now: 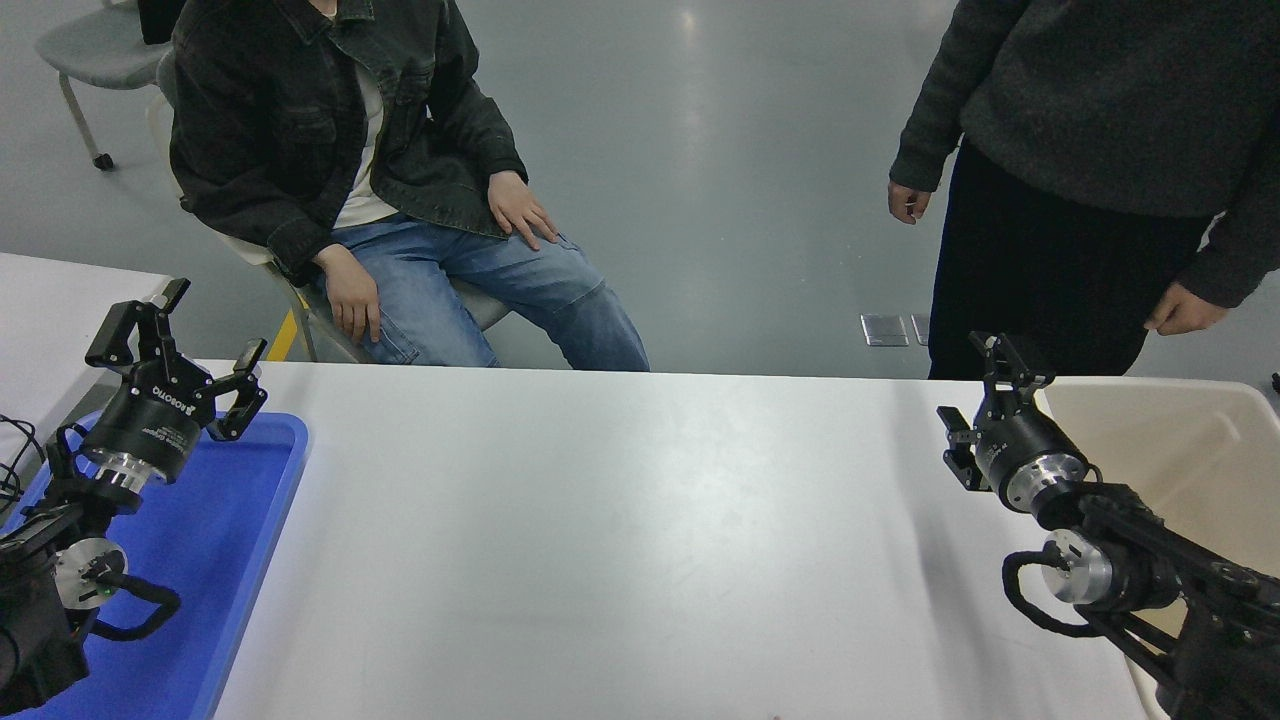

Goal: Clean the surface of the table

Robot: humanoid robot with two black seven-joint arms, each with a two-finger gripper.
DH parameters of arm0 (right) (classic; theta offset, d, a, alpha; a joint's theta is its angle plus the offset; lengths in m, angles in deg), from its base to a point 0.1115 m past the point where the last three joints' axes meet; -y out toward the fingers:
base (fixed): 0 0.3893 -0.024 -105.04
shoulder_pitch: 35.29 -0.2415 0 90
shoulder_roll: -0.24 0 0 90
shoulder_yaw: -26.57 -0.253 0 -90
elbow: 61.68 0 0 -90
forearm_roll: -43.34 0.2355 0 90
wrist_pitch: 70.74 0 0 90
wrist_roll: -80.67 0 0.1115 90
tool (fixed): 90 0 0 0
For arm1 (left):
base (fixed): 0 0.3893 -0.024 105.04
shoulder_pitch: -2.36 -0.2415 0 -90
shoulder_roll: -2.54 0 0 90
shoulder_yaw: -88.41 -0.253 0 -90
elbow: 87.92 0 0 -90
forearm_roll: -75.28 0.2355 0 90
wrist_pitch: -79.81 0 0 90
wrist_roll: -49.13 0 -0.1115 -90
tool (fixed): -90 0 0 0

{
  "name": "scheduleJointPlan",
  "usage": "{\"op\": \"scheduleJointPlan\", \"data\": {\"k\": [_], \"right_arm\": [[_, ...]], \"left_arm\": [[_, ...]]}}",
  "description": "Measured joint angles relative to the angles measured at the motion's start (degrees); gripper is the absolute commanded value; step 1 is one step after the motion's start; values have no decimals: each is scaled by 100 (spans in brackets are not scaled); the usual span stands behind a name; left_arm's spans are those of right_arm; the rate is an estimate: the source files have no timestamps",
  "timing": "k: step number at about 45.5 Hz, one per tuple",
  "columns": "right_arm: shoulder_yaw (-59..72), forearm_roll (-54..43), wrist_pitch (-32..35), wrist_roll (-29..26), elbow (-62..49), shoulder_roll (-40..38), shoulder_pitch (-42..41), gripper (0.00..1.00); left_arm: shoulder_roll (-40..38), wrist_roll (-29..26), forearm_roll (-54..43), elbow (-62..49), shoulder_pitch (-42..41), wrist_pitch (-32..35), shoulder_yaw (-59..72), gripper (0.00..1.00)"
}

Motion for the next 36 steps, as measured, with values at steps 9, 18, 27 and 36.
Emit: {"op": "scheduleJointPlan", "data": {"k": [9, 18, 27, 36], "right_arm": [[663, -896, 26, -6, 540, -554, -30, 100], [1307, -1904, 38, -8, 1181, -1122, -51, 100], [1944, -3072, 38, -1, 1786, -1709, -62, 100], [2476, -4166, 33, 4, 2181, -2098, -64, 100]], "left_arm": [[0, 0, 0, 0, 0, 0, 0, 100], [0, 0, 0, -1, 0, 0, 1, 100], [0, 1, 0, -1, 0, 0, 1, 100], [0, 0, 0, -1, 0, 0, 1, 100]]}}
